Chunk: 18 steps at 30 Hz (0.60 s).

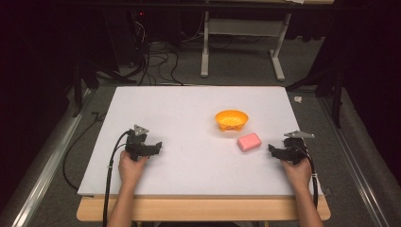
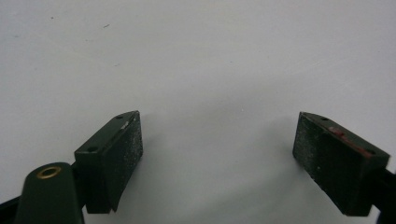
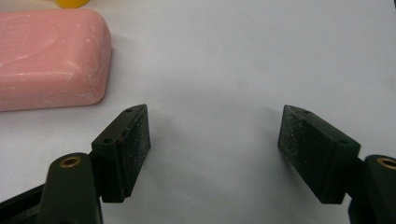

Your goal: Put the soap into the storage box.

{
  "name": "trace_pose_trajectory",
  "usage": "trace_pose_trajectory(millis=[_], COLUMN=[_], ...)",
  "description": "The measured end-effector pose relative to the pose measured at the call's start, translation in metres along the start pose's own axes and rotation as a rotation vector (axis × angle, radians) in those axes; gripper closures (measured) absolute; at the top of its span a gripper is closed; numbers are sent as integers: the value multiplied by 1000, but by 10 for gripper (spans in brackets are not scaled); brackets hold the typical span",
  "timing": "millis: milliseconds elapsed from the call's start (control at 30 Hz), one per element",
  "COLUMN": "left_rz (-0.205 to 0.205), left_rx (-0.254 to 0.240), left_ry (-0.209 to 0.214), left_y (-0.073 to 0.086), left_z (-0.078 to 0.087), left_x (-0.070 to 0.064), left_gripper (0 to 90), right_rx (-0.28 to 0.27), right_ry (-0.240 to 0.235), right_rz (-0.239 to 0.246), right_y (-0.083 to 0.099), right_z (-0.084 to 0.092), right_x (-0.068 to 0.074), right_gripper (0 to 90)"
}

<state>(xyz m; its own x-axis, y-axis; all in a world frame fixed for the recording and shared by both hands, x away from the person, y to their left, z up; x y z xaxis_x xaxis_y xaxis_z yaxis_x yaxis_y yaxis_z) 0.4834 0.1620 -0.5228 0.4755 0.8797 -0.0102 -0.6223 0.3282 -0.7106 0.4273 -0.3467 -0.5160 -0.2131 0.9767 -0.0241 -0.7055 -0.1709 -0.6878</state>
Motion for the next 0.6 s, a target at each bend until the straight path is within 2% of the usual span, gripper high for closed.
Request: trace_pose_trajectory(millis=[600], left_rz=[2], left_rx=[2], left_ry=[2], left_y=[0], left_z=[0], left_x=[0], left_gripper=[165], right_rx=[6], right_ry=[-8], right_rz=[-1], right_y=[-1], right_z=[0], right_x=[0], right_gripper=[254])
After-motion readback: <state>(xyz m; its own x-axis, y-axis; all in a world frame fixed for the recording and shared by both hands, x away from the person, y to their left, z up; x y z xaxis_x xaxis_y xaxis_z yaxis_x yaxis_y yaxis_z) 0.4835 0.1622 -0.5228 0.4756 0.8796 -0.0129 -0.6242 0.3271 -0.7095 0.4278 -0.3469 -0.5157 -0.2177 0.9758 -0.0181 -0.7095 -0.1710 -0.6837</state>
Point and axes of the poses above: each handheld gripper's, and its own axes: z roughly backward along the jaws, y roughly out of its underside, x roughly to its left, the point moved 5 cm from there along -z, roughly forward along the jaws, and after that the axes turned 2 degrees about x, right-handed, at the moved point
